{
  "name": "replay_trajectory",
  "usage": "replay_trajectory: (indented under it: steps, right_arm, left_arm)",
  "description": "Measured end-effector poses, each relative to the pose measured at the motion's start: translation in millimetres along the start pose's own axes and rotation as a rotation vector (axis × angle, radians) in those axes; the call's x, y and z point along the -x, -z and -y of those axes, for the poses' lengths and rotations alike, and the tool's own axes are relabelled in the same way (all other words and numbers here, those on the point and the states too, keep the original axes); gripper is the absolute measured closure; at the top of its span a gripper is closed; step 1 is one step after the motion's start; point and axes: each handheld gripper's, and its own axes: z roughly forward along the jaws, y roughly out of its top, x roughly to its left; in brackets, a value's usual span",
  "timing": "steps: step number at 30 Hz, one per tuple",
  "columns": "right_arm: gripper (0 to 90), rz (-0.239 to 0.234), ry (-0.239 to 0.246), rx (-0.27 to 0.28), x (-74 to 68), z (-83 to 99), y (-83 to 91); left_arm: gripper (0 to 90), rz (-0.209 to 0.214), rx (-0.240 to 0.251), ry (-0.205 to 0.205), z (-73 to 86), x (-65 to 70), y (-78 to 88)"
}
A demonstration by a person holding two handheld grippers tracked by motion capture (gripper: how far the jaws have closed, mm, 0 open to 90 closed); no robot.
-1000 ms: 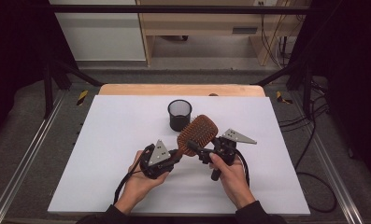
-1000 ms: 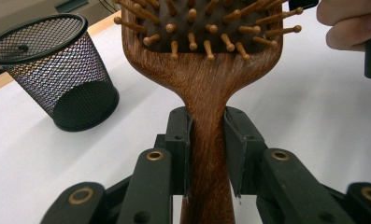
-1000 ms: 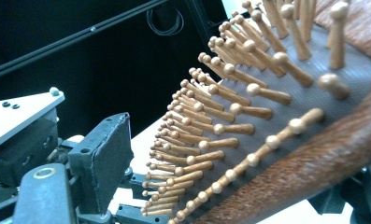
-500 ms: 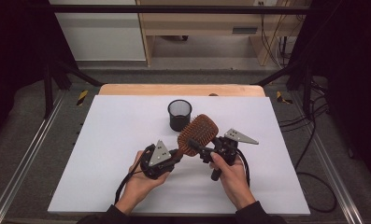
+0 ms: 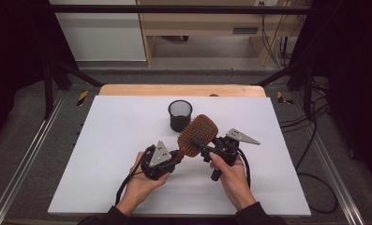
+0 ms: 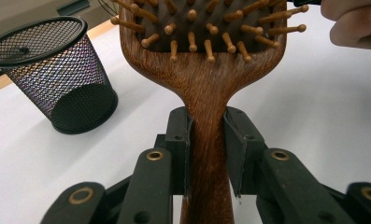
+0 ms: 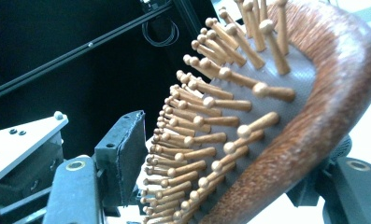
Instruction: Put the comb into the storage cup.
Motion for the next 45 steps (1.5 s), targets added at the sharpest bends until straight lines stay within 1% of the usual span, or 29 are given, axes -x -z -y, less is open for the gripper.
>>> replay_trajectory:
  steps: [5,8,14,16,19,20,26,27,30,32,34,35,37,39,41,42,45]
  right_arm:
    - [31.2,-0.006,-0.007,-0.001,-1.0,-1.9,-1.1]
    - [30.7,-0.006,-0.005,0.0,-0.2,-2.6,-1.0]
    - [30.6,-0.005,-0.012,0.02,1.7,-8.7,2.9]
    - [31.5,-0.008,-0.017,0.027,2.0,-10.1,3.3]
    - [35.2,0.003,-0.008,0.025,1.1,-9.6,2.8]
    - [36.0,0.003,-0.013,0.025,1.0,-9.7,2.7]
    - [38.1,-0.017,-0.018,0.041,-2.4,-14.5,2.8]
    - [38.1,-0.018,-0.017,0.041,-2.6,-15.1,2.9]
    - [37.5,-0.023,-0.041,0.052,-1.8,-16.1,1.1]
    - [38.5,-0.02,-0.048,0.049,-1.9,-16.6,0.4]
    - [39.5,-0.024,-0.046,0.052,-3.2,-16.4,-0.4]
    - [40.0,-0.019,-0.036,0.048,-4.8,-16.7,-1.0]
    - [42.3,-0.018,-0.044,0.056,-7.4,-17.8,-1.8]
    - [44.5,-0.021,-0.057,0.071,-8.6,-20.5,-5.2]
    - [46.0,-0.013,-0.046,0.058,-11.1,-23.7,-9.3]
    - [46.8,-0.011,-0.038,0.046,-14.2,-25.5,-11.7]
    - [48.8,-0.006,-0.01,0.033,-23.0,-28.3,-17.6]
  left_arm:
    - [72.8,-0.004,0.001,-0.002,-0.3,-0.4,0.5]
    - [72.8,-0.006,0.001,-0.01,-1.6,-0.3,1.2]
    - [72.8,-0.001,0.005,-0.018,-2.4,2.0,1.0]
    - [72.8,-0.002,0.006,-0.016,-2.2,2.1,1.1]
    - [72.8,-0.003,0.001,-0.02,-1.7,0.7,1.9]
    - [72.8,-0.003,0.002,-0.019,-1.8,0.3,1.9]
    - [72.8,-0.007,0.015,-0.021,-4.1,-0.6,3.8]
    - [72.9,-0.006,0.017,-0.016,-4.3,-1.2,3.9]
    - [72.9,-0.005,0.021,-0.01,-4.3,-1.8,3.5]
    - [72.8,-0.009,0.02,-0.009,-4.1,-3.2,4.6]
    - [72.8,-0.014,0.018,-0.012,-3.6,-3.7,5.3]
    - [72.9,-0.015,0.017,-0.011,-3.4,-3.7,5.3]
    - [72.9,-0.003,0.028,0.017,-3.6,-4.6,3.6]
    - [72.9,-0.004,0.034,0.033,-3.8,-4.8,2.2]
    - [72.9,-0.013,0.033,0.039,-2.5,-6.6,3.7]
    - [72.9,-0.018,0.033,0.042,-2.1,-8.5,5.2]
    - [72.9,-0.032,0.037,0.049,-1.5,-11.2,6.3]
